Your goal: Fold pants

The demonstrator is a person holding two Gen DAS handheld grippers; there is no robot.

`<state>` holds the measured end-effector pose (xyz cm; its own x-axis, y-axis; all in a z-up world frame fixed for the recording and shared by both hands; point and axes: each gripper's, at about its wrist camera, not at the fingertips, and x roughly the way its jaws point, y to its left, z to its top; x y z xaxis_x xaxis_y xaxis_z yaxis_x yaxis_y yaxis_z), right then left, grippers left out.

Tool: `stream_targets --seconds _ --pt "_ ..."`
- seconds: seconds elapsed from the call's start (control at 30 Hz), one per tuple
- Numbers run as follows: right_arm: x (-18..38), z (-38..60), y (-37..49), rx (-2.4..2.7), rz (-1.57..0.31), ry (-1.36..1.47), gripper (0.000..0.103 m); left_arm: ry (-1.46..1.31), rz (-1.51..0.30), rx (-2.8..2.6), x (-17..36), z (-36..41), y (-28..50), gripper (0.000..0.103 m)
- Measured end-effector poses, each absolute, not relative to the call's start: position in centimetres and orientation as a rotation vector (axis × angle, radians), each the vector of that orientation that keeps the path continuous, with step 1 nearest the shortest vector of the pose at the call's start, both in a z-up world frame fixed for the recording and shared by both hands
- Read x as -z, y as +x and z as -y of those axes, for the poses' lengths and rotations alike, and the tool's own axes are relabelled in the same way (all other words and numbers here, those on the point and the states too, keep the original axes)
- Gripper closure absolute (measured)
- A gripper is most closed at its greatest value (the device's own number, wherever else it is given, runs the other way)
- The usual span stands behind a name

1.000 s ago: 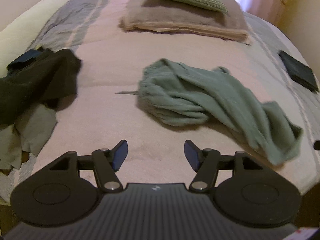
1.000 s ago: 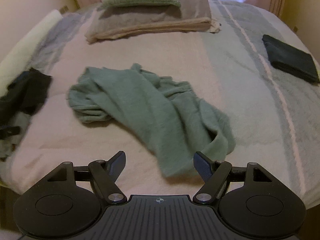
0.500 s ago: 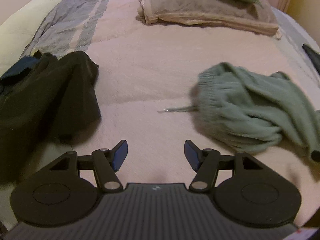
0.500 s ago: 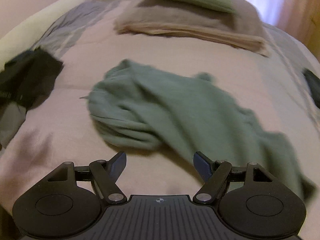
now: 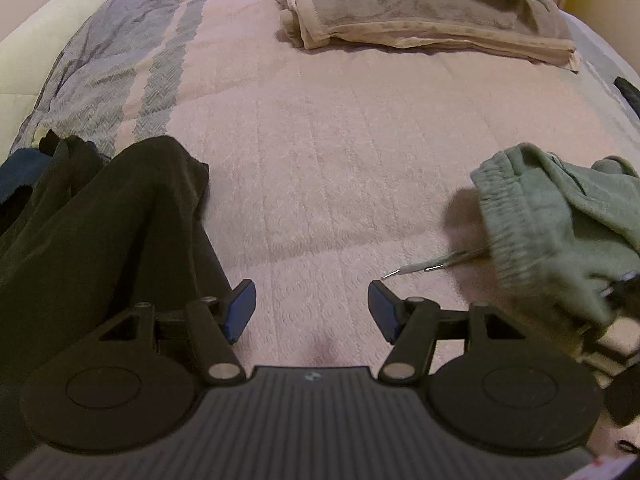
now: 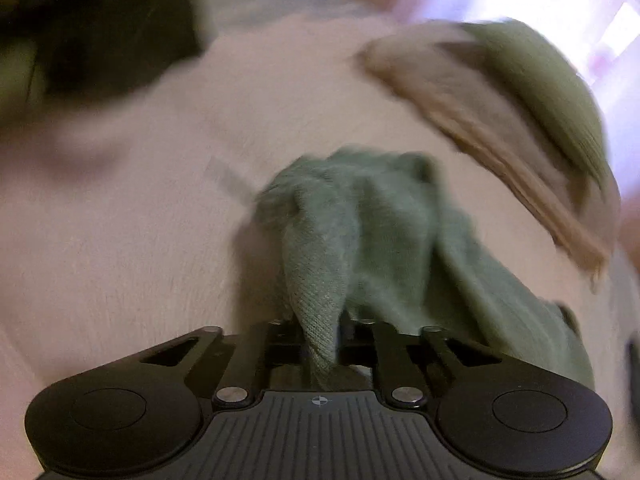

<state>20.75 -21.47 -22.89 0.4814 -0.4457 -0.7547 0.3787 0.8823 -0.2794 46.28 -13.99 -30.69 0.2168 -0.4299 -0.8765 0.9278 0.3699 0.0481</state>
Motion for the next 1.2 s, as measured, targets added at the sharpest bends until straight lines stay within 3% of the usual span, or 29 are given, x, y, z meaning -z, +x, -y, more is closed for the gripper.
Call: stream_targets --seconds 0.27,0.47,0.57,0.77,1.07,1.2 --pt "5.7 31.6 -1.5 0.850 -0.332 0.525 0.099 0.672 -0.872 1.104 27.1 16.0 41.4 0.048" --pt "-1.1 36.8 -22.8 1.038 0.072 0.740 0.099 0.623 -0.884 1.161 24.7 19.2 33.1 0.048" --pt "-0.7 39.7 -32.6 1.126 0.138 0.801 0.099 0.593 -0.921 1.189 24.4 21.3 27.5 0.047" --pt "5.7 45.5 -48.7 1.342 0.184 1.057 0.099 0.538 -1.043 1.311 28.0 26.7 13.7 0.040" --pt "14.0 52.4 -57.5 1.634 -0.004 1.253 0.099 0.527 -1.241 1.507 35.6 35.5 -2.0 0.033" --pt "16.1 52.5 -59.5 1.685 0.029 1.280 0.099 0.555 -1.241 1.652 37.7 38.2 -6.0 0.022"
